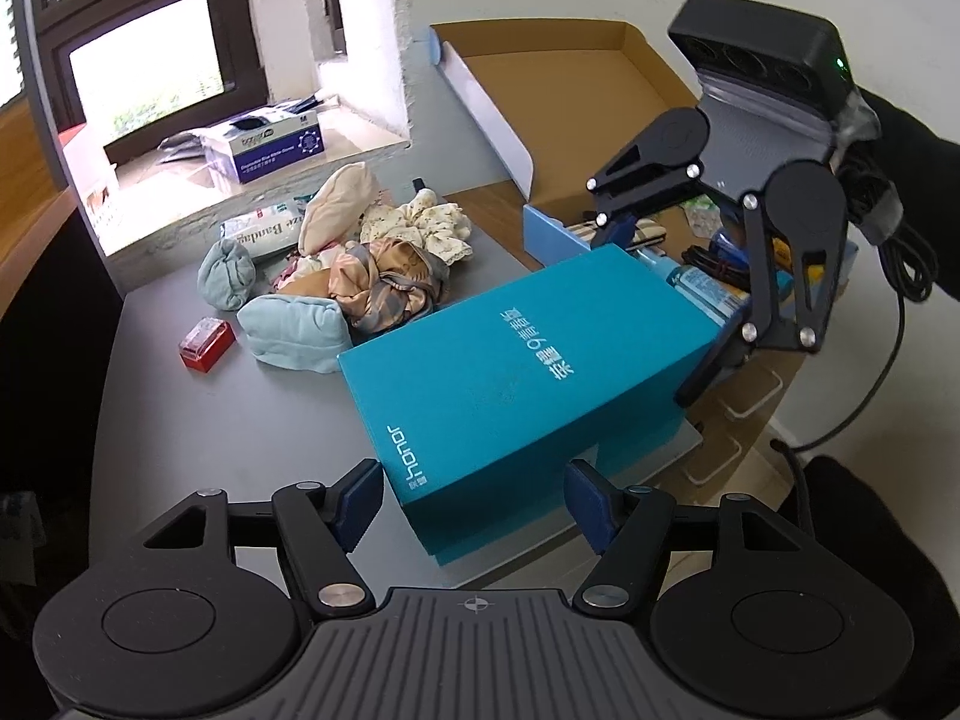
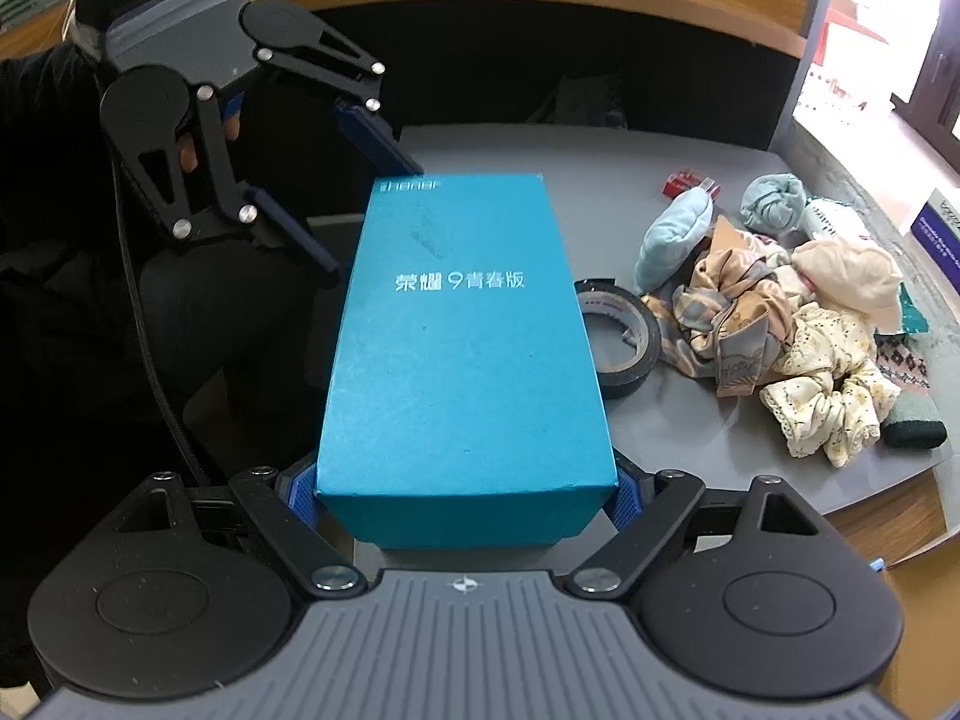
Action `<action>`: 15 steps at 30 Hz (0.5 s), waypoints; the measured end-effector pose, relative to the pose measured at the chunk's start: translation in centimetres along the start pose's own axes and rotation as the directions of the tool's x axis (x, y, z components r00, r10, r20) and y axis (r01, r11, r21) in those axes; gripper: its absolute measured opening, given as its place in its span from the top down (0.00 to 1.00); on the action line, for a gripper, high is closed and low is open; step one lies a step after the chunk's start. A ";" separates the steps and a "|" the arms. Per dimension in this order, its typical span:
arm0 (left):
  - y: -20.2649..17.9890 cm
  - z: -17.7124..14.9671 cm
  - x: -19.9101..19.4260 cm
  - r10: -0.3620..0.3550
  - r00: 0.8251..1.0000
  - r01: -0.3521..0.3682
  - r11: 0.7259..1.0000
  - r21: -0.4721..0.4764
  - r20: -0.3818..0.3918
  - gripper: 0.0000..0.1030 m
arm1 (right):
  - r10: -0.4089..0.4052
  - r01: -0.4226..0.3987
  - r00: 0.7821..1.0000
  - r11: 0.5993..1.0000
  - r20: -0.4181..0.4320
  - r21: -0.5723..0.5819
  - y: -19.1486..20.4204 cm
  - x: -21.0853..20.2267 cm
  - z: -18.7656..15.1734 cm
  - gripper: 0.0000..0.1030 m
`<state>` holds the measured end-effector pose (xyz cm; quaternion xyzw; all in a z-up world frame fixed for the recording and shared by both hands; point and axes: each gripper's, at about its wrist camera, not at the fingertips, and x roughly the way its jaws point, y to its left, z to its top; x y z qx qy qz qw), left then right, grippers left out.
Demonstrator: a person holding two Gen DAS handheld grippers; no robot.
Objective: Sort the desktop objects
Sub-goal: 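Lower the teal Honor box onto the desk beside the blue cardboard box, then open the right tool to release the teal Honor box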
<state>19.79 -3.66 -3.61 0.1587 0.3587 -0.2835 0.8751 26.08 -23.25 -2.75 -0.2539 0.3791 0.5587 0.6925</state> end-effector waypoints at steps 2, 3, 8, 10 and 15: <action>-0.1 0.0 -0.2 0.001 1.000 -0.001 1.000 -0.001 0.004 0.31 | -0.004 0.003 1.000 1.000 0.008 0.011 0.0 -0.2 -0.1 0.12; -0.1 0.0 -0.3 0.003 1.000 -0.003 1.000 -0.002 0.008 0.27 | -0.007 0.007 1.000 1.000 0.007 0.015 0.0 -0.3 -0.1 0.12; -0.4 0.2 -1.3 0.008 0.999 -0.008 1.000 -0.006 0.043 0.16 | -0.029 0.029 1.000 0.999 -0.002 0.025 0.4 -1.1 -0.6 0.05; -0.6 0.3 -1.7 0.012 0.999 -0.012 1.000 0.001 0.052 0.14 | -0.042 0.042 0.999 0.999 0.004 0.035 0.7 -1.8 -0.9 0.05; -0.8 0.6 -2.9 0.042 0.994 -0.041 0.999 -0.012 0.098 0.03 | -0.126 0.120 0.989 0.989 0.073 0.086 1.9 -4.1 -1.8 0.03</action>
